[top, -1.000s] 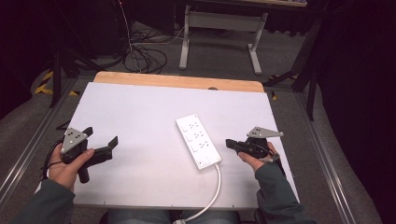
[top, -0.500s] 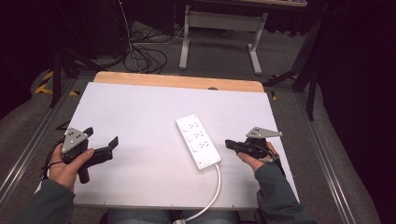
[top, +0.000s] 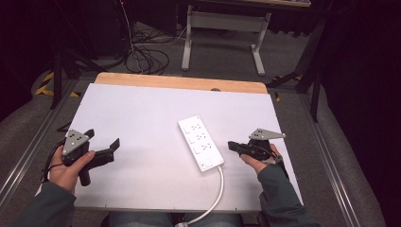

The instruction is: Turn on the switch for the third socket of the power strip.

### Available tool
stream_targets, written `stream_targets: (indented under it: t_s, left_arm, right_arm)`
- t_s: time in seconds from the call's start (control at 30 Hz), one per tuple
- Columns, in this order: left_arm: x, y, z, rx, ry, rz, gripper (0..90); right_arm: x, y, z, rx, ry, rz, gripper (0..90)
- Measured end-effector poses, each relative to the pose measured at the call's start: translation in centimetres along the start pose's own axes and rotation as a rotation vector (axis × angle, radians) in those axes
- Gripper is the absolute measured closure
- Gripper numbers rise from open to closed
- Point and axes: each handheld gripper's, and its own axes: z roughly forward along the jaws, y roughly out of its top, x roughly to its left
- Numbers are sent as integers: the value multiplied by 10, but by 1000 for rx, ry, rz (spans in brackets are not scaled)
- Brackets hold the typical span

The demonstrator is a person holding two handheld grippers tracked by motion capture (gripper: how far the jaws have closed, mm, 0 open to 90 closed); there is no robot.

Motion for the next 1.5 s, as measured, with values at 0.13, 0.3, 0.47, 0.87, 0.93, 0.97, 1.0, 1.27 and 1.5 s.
stream_targets:
  t_s: [0.13,0.3,0.47,0.87,0.93,0.97,1.0,1.27,1.5]
  left_arm:
    - [1,0,0,-2,3,2,63]
    - [1,-1,-2,-2,8,-1,64]
    - [2,-1,-4,1,12,0,64]
    - [4,-3,-7,2,22,-4,64]
    - [4,-3,-8,3,22,-3,65]
    - [5,-3,-8,3,22,-2,65]
    - [5,-4,-8,2,22,-3,65]
    - [5,-4,-10,2,29,-5,65]
    - [7,-6,-13,4,36,-8,65]
  right_arm:
    - [0,0,1,0,0,0,900]
    - [0,2,3,2,2,-2,900]
    - [0,3,4,4,5,-4,900]
    - [0,5,8,4,9,-12,900]
    - [0,6,9,6,9,-10,900]
    - [0,6,10,6,11,-13,900]
    - [0,6,10,6,11,-13,900]
    - [0,8,12,7,14,-17,900]
    - [0,10,15,8,18,-24,900]
